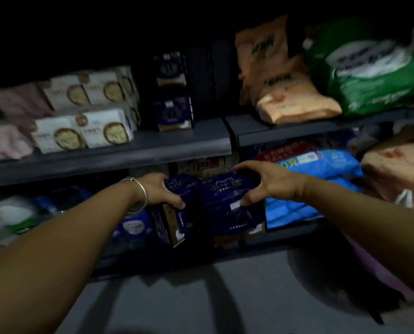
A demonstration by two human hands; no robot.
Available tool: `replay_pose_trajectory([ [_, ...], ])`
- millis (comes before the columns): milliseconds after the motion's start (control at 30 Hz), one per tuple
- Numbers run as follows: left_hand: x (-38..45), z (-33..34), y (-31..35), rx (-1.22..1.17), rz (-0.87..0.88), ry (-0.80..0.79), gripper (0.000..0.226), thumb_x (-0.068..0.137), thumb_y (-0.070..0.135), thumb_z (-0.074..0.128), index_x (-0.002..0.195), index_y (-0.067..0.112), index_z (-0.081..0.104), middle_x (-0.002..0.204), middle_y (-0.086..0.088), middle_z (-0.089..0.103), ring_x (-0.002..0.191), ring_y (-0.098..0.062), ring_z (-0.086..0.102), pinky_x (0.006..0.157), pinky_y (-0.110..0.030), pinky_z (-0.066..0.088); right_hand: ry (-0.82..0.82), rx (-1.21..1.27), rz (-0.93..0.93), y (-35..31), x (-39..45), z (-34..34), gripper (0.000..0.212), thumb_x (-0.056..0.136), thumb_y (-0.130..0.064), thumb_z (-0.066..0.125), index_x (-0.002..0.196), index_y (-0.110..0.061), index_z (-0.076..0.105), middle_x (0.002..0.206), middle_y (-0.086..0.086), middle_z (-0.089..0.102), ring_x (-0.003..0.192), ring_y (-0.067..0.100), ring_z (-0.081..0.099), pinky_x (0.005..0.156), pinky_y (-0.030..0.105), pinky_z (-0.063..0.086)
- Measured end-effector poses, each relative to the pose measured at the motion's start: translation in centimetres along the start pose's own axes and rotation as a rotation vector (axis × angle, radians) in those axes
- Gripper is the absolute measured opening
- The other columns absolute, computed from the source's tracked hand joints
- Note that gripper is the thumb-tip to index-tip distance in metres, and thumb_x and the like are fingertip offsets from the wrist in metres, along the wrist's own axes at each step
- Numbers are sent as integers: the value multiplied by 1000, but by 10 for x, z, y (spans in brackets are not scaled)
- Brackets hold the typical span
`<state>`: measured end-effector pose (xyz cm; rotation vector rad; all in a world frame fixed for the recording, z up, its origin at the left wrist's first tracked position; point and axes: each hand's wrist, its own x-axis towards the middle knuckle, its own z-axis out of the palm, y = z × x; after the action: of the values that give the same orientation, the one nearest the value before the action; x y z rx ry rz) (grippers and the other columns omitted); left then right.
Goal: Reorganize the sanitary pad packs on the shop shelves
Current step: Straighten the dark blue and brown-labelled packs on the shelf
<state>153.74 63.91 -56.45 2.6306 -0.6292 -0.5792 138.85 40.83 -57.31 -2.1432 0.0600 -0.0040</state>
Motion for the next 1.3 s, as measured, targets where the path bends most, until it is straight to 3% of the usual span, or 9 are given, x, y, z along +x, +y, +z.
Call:
replay_pose_trajectory([
  [67,-11,-32,9,-43,29,52,103,38,50,84,127,11,51,124,-5,60,110,-24,58,97,-35,47,36,88,-36,-30,1,-13,67,69,5,76,128,-8,47,118,7,61,98,14,62,84,23,53],
  [200,-26,-80,23,-77,98,157,67,49,39,85,105,13,59,103,-4,68,94,-21,64,88,-33,52,99,199,-114,-73,7,-32,75,59,-7,82,126,-12,49,108,3,63,78,1,66,64,17,52],
  [300,-32,-109,29,-72,133,214,81,41,47,80,112,13,60,101,-3,69,93,-20,64,86,-33,53,164,179,-166,-95,13,-40,76,58,-15,84,127,-13,53,103,2,68,85,8,65,77,25,54],
  [433,-34,-134,31,-62,170,288,113,28,55,71,130,12,50,116,-6,63,104,-24,60,90,-34,50,220,245,-240,-115,23,-45,63,61,-15,82,119,-12,58,94,-1,69,77,3,66,72,16,52],
  [633,-21,-159,38,-97,198,352,86,61,35,79,136,10,45,122,-8,59,107,-26,57,82,-30,46,298,308,-281,-128,44,-53,49,58,-28,77,103,-15,63,92,4,70,82,14,68,82,31,56],
  [767,-8,-174,44,-64,213,338,94,52,42,79,136,13,45,125,-7,58,109,-25,57,87,-31,48,323,334,-284,-126,57,-59,54,56,-31,86,102,-14,63,94,8,70,87,22,68,85,41,55],
  [900,8,-186,52,-55,229,326,89,63,32,79,140,13,39,129,-5,53,111,-23,54,86,-30,46,367,331,-282,-125,62,-72,56,59,-27,78,108,-8,61,91,10,70,76,16,69,71,29,58],
  [1033,22,-197,56,-44,240,324,106,44,38,74,141,13,38,135,-5,48,116,-23,51,95,-34,47,426,362,-261,-121,70,-87,44,74,-10,73,115,-2,57,87,9,70,68,13,71,55,19,54],
  [1300,50,-216,43,-110,222,317,93,68,11,75,147,12,26,127,-9,53,110,-24,54,89,-31,47,453,311,-218,-117,120,-82,83,54,-33,85,125,-6,53,106,13,68,89,25,71,84,41,57],
])
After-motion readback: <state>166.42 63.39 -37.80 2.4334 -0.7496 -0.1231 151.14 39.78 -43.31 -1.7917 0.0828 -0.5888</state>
